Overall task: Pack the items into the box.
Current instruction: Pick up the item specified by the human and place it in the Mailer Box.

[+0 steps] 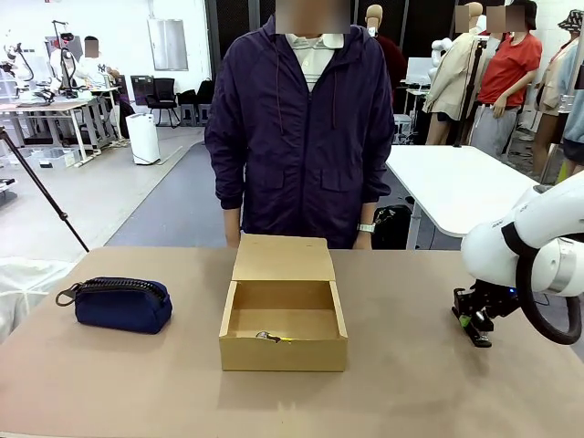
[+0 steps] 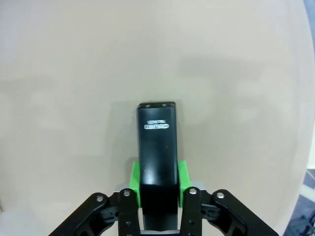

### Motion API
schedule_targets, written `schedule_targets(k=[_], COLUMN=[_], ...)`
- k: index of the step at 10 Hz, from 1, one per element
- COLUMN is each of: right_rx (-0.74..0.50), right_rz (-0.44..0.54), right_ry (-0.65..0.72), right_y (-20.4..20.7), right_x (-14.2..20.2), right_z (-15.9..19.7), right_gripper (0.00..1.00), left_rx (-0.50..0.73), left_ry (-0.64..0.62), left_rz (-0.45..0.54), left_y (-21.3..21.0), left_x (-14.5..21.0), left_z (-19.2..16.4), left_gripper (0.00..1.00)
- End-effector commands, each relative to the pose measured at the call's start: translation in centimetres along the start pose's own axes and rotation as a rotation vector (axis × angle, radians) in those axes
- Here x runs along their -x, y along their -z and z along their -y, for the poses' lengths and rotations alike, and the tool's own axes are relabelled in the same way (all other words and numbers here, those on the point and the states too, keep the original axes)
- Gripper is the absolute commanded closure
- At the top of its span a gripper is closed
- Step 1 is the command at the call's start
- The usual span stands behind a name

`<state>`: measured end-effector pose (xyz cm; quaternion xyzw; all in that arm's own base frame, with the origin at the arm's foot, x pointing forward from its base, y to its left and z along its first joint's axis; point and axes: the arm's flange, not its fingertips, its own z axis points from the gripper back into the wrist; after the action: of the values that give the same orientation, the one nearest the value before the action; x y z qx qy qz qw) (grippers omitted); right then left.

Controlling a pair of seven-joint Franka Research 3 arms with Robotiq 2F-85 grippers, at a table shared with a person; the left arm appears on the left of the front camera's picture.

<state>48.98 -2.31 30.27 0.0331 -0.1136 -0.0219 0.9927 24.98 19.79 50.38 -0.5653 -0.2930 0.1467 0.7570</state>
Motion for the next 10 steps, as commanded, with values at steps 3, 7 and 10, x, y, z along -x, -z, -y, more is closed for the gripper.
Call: schedule_targets(k=[3,7,10], right_rx=[-0.015,-0.005,0.083], right_rz=[-0.018,-0.013,-0.008], right_ry=[-0.013,-0.047,-0.171], right_y=[0.0,-2.4,-15.2], right_x=[-0.4,-0.4,0.3], right_z=[-0.3,-0.9,-2.7], right_gripper=[1.0,1.0,1.0], left_rx=[0.022,0.022,0.022], left_ry=[0.008,0.008,0.008], left_rz=[0.007,0.007,0.007], left_y=[0.0,0.0,0.0], left_x=[0.0,0.0,0.0], left_z=[0.1,0.1,0.1], left_gripper=[0.0,0.0,0.0])
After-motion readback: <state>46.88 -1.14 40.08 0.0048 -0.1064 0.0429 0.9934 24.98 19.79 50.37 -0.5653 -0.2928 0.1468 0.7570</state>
